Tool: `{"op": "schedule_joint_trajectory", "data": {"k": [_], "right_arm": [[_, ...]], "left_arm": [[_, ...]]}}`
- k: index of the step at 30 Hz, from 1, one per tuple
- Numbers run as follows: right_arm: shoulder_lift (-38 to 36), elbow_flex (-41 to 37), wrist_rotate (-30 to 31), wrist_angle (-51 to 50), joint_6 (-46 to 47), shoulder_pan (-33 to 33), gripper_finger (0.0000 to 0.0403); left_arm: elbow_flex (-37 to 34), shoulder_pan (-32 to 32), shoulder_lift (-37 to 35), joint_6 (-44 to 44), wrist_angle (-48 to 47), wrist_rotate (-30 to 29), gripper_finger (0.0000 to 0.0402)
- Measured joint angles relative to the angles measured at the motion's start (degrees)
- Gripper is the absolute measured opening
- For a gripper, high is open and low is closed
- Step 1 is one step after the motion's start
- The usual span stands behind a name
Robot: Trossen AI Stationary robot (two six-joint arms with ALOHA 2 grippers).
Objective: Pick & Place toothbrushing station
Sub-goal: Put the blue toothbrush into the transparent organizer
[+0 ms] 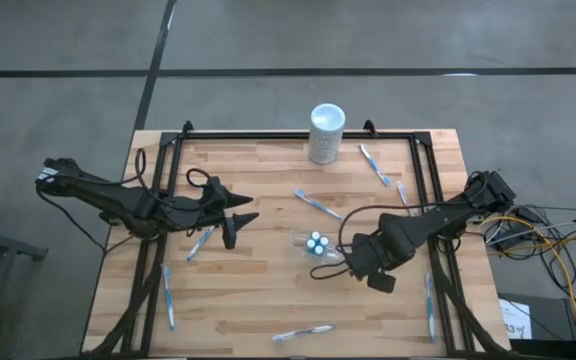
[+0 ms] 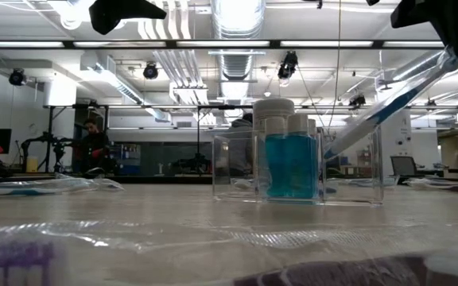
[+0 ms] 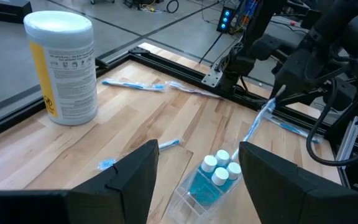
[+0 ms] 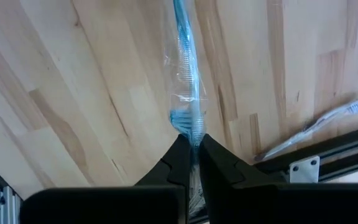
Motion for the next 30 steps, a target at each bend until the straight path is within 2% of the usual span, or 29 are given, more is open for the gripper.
{"op": "schedule_joint_trajectory", "data": {"k": [10,20,30], "right_arm": [[0.00,0.07,0.30,1.05,0.09,-0.26,0.0053],[0.00,0.09,0.35,2.82,-0.16,-0.26,0.0063],[-0.09,0.09,1.90,3.84,0.93,-0.24,0.0093]], "left_arm": [[0.00,-0.02,0.00,0.01,0.00,0.01,0.0230],[0.00,-0.02,0.00,-0.02,0.00,0.01,0.0230],[0.00,-0.02,0.00,0.01,0.01,0.00,0.0230]]}}
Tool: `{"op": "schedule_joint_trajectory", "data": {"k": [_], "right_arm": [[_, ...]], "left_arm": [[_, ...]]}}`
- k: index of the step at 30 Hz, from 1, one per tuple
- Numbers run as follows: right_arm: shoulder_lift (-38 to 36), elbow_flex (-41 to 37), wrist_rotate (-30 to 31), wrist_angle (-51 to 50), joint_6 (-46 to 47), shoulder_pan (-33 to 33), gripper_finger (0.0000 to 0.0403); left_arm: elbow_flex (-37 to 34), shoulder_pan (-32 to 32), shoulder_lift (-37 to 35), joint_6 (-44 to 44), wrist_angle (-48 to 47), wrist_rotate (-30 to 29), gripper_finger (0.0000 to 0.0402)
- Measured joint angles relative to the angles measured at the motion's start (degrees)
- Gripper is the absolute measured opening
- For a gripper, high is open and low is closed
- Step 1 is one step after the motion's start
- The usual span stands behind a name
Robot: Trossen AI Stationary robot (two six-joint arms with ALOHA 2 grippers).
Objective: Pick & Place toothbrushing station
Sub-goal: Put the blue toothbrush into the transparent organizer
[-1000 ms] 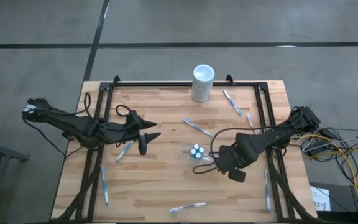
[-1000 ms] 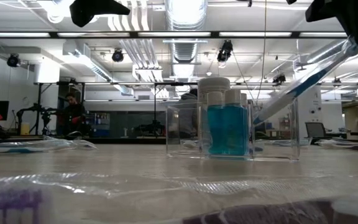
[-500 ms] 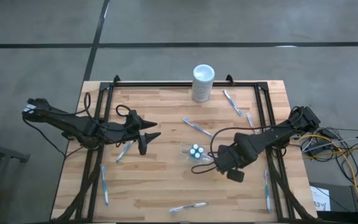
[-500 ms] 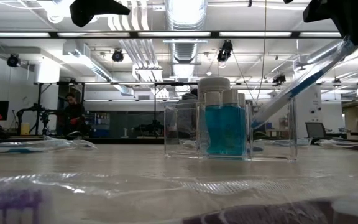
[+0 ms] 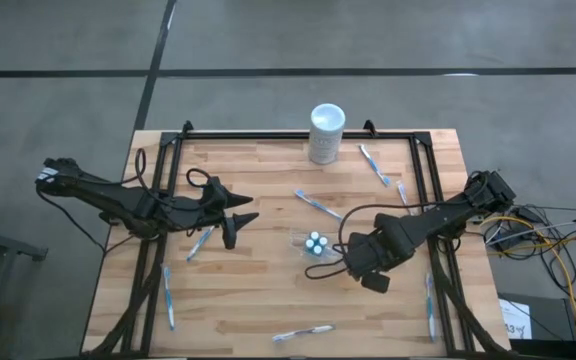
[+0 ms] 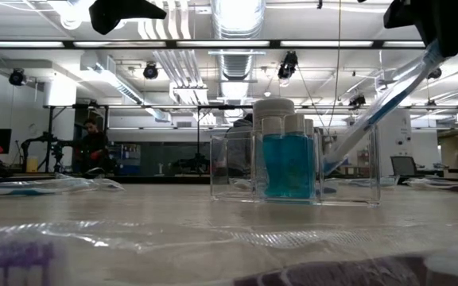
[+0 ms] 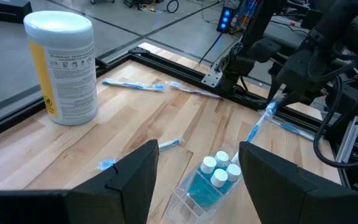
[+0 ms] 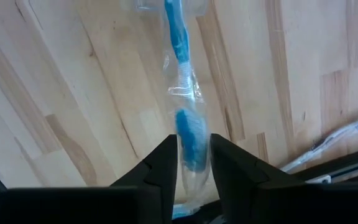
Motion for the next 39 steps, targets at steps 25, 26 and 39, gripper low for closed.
{"op": "schedule_joint_trajectory", "data": {"k": [25,26,39], "right_arm": [[-0.07,0.04,6.73,3.64,3.24,0.04,0.0175],[-0.07,0.04,7.35,3.71,3.26,0.04,0.0182],[-0.95,0.04,7.44,3.34,3.35,0.08,0.0246]], "left_arm": [[0.00,0.01,0.00,0.00,0.00,0.00,0.0230],[0.00,0.00,0.00,0.00,-0.01,-0.01,0.0230],[0.00,0.00,0.00,0.00,-0.01,0.01,0.0230]]}}
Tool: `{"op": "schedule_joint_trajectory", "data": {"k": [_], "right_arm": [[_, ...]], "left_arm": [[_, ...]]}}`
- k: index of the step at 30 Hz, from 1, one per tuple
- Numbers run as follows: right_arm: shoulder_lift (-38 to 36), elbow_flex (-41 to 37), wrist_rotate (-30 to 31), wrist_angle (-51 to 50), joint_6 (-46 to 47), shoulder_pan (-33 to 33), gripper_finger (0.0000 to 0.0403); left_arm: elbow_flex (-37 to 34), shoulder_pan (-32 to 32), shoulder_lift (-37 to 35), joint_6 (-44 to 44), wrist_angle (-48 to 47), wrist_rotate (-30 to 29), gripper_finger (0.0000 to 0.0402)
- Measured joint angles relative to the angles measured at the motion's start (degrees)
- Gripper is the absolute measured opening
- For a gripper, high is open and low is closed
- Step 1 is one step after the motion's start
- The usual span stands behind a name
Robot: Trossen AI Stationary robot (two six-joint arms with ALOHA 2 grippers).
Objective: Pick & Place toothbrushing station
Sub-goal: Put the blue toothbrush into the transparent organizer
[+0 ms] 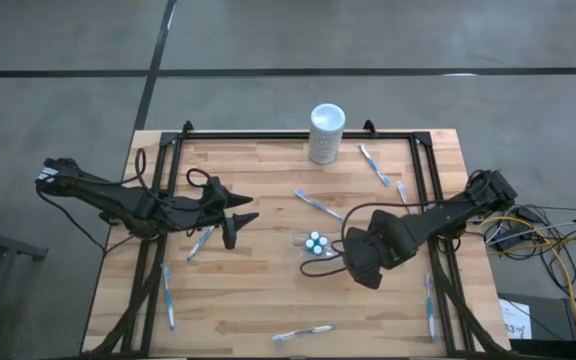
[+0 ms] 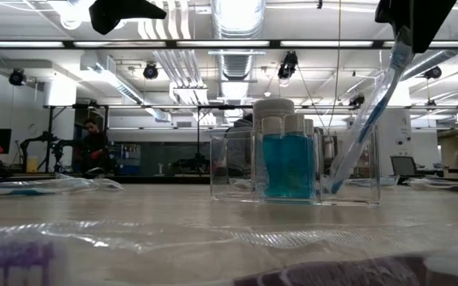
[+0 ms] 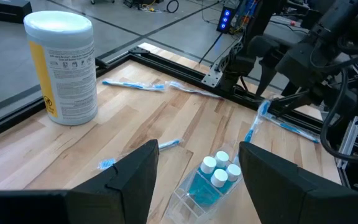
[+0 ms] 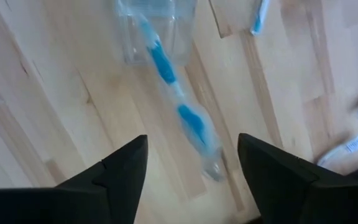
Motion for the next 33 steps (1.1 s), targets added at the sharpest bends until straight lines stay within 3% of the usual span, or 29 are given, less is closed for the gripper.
{"op": "schedule_joint_trajectory", "data": {"k": [13,22,25,33], "right_arm": [[-6.37,1.92,-0.42,-6.22,5.77,4.95,0.0245],[-6.21,1.80,-0.07,-3.35,17.14,14.91,0.0243],[-5.04,1.30,0.02,-3.08,25.51,18.57,0.0240],[-2.71,-1.27,0.01,-3.59,65.74,24.01,0.0244]], "left_arm": [[0.00,0.00,-0.01,-0.01,0.01,0.00,0.0230],[0.00,0.00,-0.02,0.00,0.02,0.00,0.0230],[0.00,0.00,-0.02,-0.01,0.00,0.00,0.0230],[0.00,0.00,-0.02,0.00,-0.26,-0.02,0.0230]]}}
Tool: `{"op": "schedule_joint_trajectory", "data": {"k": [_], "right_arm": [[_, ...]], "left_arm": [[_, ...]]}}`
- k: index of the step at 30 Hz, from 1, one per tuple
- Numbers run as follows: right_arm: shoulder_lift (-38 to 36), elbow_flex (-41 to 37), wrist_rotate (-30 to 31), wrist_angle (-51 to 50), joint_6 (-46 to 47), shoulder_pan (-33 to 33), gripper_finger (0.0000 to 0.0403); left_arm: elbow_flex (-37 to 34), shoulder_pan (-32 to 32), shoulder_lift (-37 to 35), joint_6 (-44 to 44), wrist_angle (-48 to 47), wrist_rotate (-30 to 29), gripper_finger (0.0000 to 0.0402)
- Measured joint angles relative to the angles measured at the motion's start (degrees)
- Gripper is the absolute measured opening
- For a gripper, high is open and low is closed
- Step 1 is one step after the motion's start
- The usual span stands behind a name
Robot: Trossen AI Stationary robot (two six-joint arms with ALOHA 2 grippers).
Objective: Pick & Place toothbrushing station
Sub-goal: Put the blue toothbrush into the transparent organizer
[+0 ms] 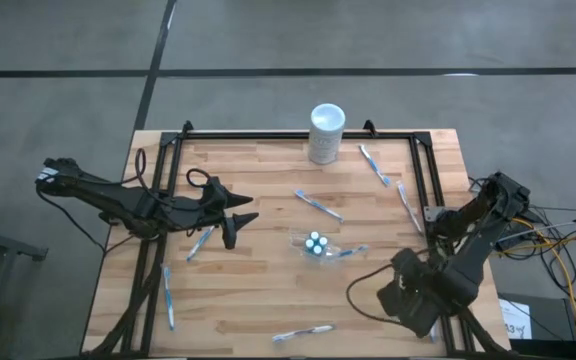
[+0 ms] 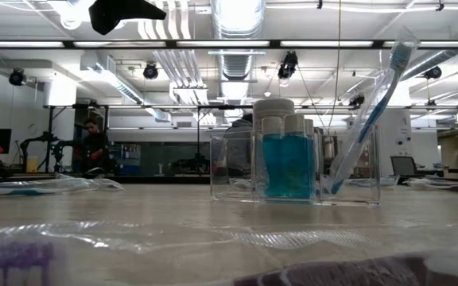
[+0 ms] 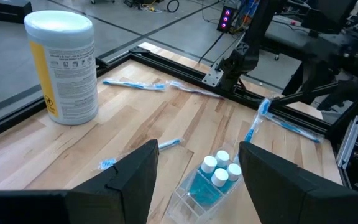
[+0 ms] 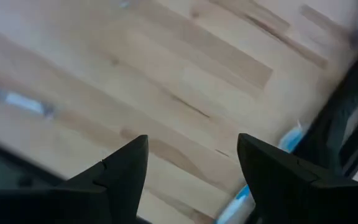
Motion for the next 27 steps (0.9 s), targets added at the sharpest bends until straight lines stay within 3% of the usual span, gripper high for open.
{"op": "schedule_joint_trajectory", "data": {"k": [4,8,18,23,27], "right_arm": [[0.89,-2.29,-1.35,0.01,7.50,-0.06,0.0239],[0.81,-5.55,-9.91,0.22,12.30,-0.70,0.0235],[0.82,-11.07,-14.65,2.05,15.67,-1.97,0.0235],[0.82,-14.77,-21.53,2.22,16.48,-2.52,0.0235],[0.82,-18.26,-22.72,2.48,17.15,-2.43,0.0237]], "left_arm": [[0.00,0.00,0.00,-0.01,-0.11,0.01,0.0230],[0.00,0.00,0.00,-0.01,-0.13,0.02,0.0230],[0.00,0.00,0.00,-0.02,-0.13,0.00,0.0230],[0.00,0.02,0.00,-0.02,-0.15,0.02,0.0230],[0.00,0.00,0.00,0.00,-0.15,0.00,0.0230]]}}
